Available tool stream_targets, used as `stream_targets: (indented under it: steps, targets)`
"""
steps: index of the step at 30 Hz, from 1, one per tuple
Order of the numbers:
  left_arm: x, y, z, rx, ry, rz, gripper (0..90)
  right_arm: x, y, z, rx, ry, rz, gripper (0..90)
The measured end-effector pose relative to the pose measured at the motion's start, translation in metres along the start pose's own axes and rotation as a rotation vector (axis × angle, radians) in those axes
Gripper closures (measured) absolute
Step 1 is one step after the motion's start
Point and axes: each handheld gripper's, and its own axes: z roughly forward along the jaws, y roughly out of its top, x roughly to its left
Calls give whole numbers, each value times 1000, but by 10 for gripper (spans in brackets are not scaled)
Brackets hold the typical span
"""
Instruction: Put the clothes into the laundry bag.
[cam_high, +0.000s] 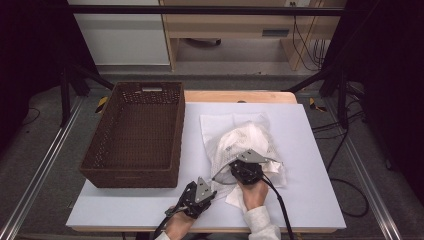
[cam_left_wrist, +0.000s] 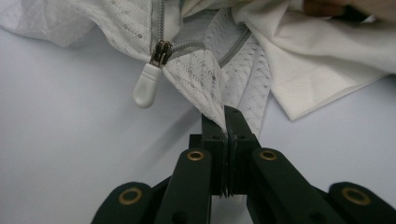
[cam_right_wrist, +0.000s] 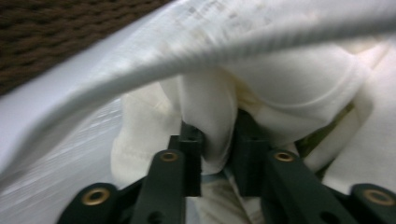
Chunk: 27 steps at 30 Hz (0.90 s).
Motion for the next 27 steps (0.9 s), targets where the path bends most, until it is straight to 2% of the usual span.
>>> stream_targets:
  steps: [2,4,5,7,8,9,10,12,14,16,18,20,21,23,25,27]
  targets:
    - [1,0,0,1,-2,-4,874,-2,1,-22,-14,47,12,611]
    - [1,0,0,2,-3,-5,873,-5,-1,-43,-46,57,-1,545]
    - [1,0,0,3,-4,-6,873,-8,-3,-56,-59,50,-4,505]
    - [1,0,0,3,-6,-7,872,-19,-11,-77,-75,58,32,426]
    - [1,0,0,3,-6,-7,872,-19,-11,-77,-75,58,32,426]
    - [2,0,0,2,-8,-10,872,-30,-24,-91,-80,45,73,381]
    - [2,0,0,2,-7,-9,872,-32,-29,-93,-74,32,77,370]
    - [1,0,0,3,-6,-7,872,-38,-36,-90,-44,-1,77,366]
    - [2,0,0,3,-7,-8,872,-43,-40,-78,-9,-7,91,388]
    - [2,0,0,4,-9,-10,872,-45,-42,-65,22,-9,77,539]
    - [2,0,0,3,-8,-9,873,-46,-39,-57,35,-20,56,749]
    - [2,0,0,3,-8,-9,873,-45,-36,-57,12,19,61,812]
    - [2,0,0,3,-8,-10,874,-41,-31,-60,-26,47,35,817]
    - [1,0,0,3,-6,-8,874,-34,-22,-61,-55,92,18,819]
    - [1,0,0,3,-4,-7,876,-26,-11,-54,-76,125,13,820]
    - [1,0,0,3,-2,-6,876,-23,-5,-40,-82,144,37,822]
